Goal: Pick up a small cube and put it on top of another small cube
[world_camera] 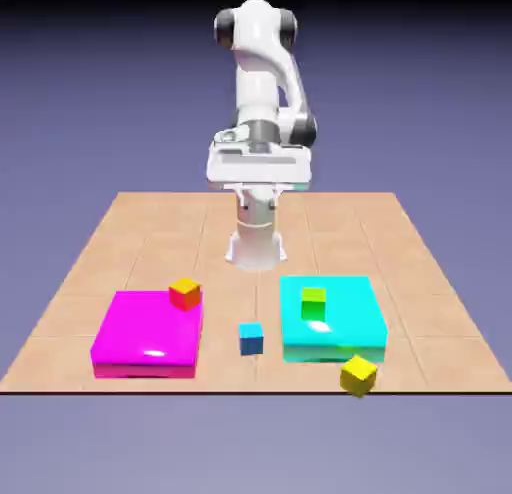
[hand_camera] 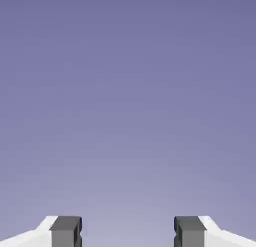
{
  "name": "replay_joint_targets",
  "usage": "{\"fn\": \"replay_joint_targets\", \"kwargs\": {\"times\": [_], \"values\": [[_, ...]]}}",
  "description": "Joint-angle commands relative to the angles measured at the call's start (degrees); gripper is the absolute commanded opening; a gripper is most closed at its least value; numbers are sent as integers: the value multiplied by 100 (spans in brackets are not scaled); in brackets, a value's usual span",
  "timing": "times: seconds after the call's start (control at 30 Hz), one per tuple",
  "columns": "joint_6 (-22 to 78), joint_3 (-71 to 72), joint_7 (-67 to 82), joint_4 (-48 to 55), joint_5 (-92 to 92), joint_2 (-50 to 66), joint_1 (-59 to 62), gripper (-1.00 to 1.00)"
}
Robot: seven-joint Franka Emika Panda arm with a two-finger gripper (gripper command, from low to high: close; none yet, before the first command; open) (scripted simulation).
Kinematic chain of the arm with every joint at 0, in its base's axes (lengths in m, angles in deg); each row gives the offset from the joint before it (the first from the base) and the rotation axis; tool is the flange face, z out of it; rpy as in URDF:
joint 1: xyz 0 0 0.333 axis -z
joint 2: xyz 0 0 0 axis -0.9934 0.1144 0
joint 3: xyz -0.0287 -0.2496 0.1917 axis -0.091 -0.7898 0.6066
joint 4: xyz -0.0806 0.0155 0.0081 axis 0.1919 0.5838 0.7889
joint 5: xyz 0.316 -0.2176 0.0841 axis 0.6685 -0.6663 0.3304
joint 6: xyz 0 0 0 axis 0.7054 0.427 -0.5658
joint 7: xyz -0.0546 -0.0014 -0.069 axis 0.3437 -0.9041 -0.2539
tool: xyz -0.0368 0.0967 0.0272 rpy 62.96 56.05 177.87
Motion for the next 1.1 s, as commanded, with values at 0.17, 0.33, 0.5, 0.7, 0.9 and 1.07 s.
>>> {"fn": "replay_joint_targets", "kwargs": {"times": [0.17,0.33,0.5,0.7,0.9,1.07], "values": [[844,327,1495,811,-335,816,-30,0],[1546,600,2741,1487,-614,1497,-55,0],[2249,872,3987,2163,-893,2177,-80,0],[3093,1200,5482,2974,-1227,2993,-110,0],[3936,1527,6977,3785,-1562,3809,-140,0],[4639,1799,8223,4461,-1841,4489,-164,0]]}}
